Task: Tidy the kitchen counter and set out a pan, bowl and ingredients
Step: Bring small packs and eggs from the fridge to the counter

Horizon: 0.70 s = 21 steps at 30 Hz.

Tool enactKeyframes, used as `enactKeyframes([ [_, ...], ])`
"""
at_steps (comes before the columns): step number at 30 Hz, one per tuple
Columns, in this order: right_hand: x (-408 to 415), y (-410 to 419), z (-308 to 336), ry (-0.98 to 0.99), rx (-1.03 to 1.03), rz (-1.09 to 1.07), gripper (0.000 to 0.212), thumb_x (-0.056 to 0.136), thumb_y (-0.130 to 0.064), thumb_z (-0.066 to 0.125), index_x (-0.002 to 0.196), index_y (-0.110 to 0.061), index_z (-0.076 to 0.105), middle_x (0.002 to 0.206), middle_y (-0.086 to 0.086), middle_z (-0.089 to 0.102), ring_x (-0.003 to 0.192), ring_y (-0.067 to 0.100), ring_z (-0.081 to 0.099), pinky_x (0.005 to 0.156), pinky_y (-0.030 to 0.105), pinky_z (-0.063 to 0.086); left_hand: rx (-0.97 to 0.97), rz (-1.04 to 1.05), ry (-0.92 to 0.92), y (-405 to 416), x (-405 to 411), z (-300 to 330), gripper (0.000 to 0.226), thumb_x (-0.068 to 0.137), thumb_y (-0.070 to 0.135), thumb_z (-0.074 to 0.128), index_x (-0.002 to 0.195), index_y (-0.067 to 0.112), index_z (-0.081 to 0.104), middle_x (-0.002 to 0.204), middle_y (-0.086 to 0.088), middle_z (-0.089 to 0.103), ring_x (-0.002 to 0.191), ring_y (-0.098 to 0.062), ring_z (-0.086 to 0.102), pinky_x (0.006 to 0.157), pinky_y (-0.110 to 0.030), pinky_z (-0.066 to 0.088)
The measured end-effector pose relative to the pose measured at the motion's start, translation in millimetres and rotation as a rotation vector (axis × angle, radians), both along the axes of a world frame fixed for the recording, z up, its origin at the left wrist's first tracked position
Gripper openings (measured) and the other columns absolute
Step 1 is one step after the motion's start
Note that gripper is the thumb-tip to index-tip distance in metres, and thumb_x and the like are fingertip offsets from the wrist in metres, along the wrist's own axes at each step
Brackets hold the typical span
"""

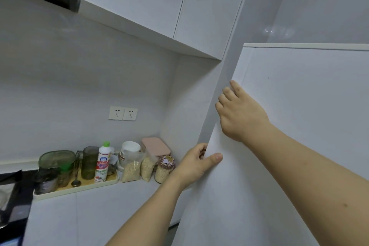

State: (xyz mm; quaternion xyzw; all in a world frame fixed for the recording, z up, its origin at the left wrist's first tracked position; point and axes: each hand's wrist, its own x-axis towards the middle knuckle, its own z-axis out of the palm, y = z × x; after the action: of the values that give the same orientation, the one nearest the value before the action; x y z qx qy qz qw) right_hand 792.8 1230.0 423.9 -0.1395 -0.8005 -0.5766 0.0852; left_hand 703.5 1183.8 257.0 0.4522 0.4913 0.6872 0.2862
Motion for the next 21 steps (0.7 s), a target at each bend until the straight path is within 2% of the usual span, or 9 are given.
enactKeyframes([
  [2, 0, 3, -3, 0.089, 0.029, 0.043, 0.073, 0.078, -0.015, 0.0, 0.095, 0.0, 0.07, 0.094, 0.017, 0.065, 0.107, 0.036, 0.054, 0.112, 0.051, 0.029, 0.006, 0.006, -0.007, -1, 3, 0, 0.034, 0.088, 0.028, 0.071, 0.115, 0.01, 0.06, 0.103, 0.0, 0.072, 0.087, -0.005, 0.068, 0.072, -0.018, 0.053],
  [3, -1, 2, -6, 0.112, 0.025, 0.024, 0.073, 0.078, -0.015, 0.0, 0.094, 0.0, 0.07, 0.094, 0.018, 0.066, 0.107, 0.037, 0.055, 0.111, 0.051, 0.03, 0.006, 0.009, -0.011, -1, 3, -1, 0.034, 0.088, 0.028, 0.071, 0.115, 0.01, 0.06, 0.102, 0.001, 0.072, 0.086, -0.005, 0.068, 0.072, -0.018, 0.053],
  [6, -2, 2, -13, 0.11, 0.037, 0.026, 0.081, 0.076, -0.014, -0.007, 0.109, -0.002, 0.066, 0.109, 0.017, 0.064, 0.12, 0.037, 0.048, 0.114, 0.05, 0.024, 0.002, 0.033, 0.004, -3, 3, -1, 0.037, 0.087, 0.035, 0.072, 0.116, 0.015, 0.061, 0.104, 0.002, 0.072, 0.09, -0.008, 0.07, 0.074, -0.022, 0.053],
  [9, -4, 3, -12, 0.131, 0.062, 0.046, 0.082, 0.076, -0.015, -0.006, 0.112, -0.002, 0.066, 0.109, 0.017, 0.063, 0.119, 0.037, 0.048, 0.114, 0.05, 0.023, 0.016, 0.036, 0.007, -3, 3, -2, 0.033, 0.088, 0.034, 0.071, 0.115, 0.016, 0.063, 0.101, 0.004, 0.073, 0.091, -0.009, 0.07, 0.075, -0.022, 0.053],
  [11, -5, 2, -12, 0.138, 0.097, 0.054, 0.08, 0.077, -0.015, -0.006, 0.115, -0.003, 0.063, 0.112, 0.016, 0.061, 0.121, 0.037, 0.045, 0.115, 0.05, 0.021, 0.026, 0.026, -0.008, -5, 4, -1, 0.029, 0.089, 0.03, 0.07, 0.113, 0.015, 0.063, 0.096, 0.007, 0.073, 0.087, -0.007, 0.069, 0.071, -0.019, 0.052],
  [14, -4, 0, -16, 0.134, 0.043, 0.011, 0.069, 0.082, -0.017, 0.001, 0.125, -0.003, 0.053, 0.125, 0.016, 0.054, 0.13, 0.037, 0.036, 0.118, 0.05, 0.013, 0.026, 0.007, -0.016, -7, 3, -1, 0.028, 0.089, 0.029, 0.07, 0.113, 0.016, 0.064, 0.097, 0.007, 0.073, 0.087, -0.007, 0.07, 0.07, -0.019, 0.051],
  [18, -6, -9, -17, 0.171, 0.044, 0.021, 0.069, 0.082, -0.016, 0.003, 0.122, -0.003, 0.058, 0.122, 0.017, 0.057, 0.128, 0.037, 0.039, 0.117, 0.05, 0.017, 0.032, 0.01, -0.025, -8, 0, -2, 0.031, 0.088, 0.029, 0.072, 0.115, 0.016, 0.063, 0.104, 0.002, 0.073, 0.093, -0.012, 0.071, 0.076, -0.023, 0.055],
  [21, -8, -15, -17, 0.189, -0.004, 0.023, 0.061, 0.085, -0.018, 0.011, 0.122, -0.001, 0.057, 0.125, 0.019, 0.056, 0.13, 0.038, 0.038, 0.118, 0.05, 0.017, 0.025, 0.026, -0.033, -13, -2, -4, 0.031, 0.088, 0.027, 0.072, 0.115, 0.016, 0.062, 0.106, 0.0, 0.073, 0.096, -0.015, 0.07, 0.081, -0.027, 0.057],
])
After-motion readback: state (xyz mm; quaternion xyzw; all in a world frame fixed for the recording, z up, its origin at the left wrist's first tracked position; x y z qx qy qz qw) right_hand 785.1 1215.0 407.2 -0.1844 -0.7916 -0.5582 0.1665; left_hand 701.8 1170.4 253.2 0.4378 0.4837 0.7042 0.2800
